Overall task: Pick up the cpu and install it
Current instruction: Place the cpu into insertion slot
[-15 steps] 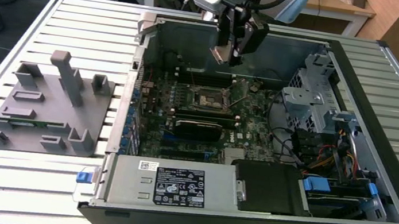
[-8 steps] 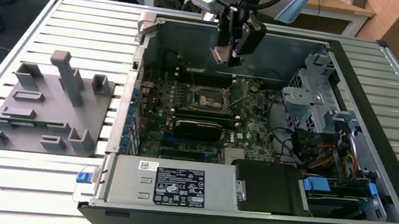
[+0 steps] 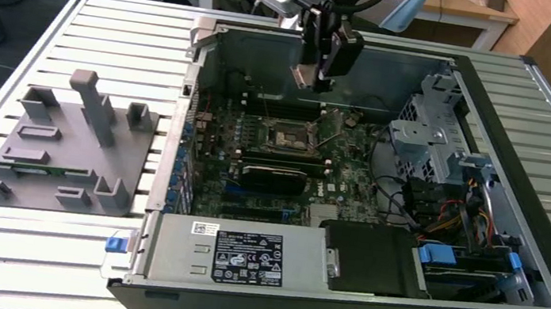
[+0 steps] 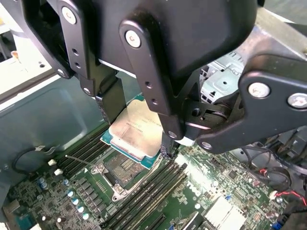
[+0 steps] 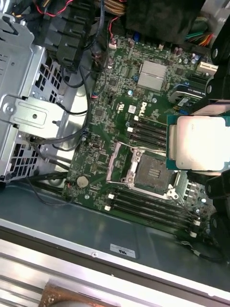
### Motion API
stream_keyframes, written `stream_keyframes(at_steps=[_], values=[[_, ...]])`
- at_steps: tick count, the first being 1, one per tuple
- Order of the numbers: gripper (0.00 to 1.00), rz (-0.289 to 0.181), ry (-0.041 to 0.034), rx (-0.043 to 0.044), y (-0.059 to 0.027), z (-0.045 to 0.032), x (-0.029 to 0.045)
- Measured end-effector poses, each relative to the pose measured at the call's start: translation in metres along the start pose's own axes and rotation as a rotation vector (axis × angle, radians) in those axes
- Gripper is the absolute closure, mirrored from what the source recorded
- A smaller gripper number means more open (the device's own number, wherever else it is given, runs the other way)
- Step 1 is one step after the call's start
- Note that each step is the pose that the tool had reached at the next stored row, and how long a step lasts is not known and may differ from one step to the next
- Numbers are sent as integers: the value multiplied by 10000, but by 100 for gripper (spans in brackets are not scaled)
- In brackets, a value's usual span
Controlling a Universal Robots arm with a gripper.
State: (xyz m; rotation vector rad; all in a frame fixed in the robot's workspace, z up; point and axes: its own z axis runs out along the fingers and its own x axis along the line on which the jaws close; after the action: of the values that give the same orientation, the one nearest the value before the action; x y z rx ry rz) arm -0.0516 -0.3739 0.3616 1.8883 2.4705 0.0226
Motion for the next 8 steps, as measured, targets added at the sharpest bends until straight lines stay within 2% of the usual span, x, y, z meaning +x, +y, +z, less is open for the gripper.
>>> stream_keyframes(at_steps=[8], values=[[46, 665, -20, 10, 1, 13, 7]])
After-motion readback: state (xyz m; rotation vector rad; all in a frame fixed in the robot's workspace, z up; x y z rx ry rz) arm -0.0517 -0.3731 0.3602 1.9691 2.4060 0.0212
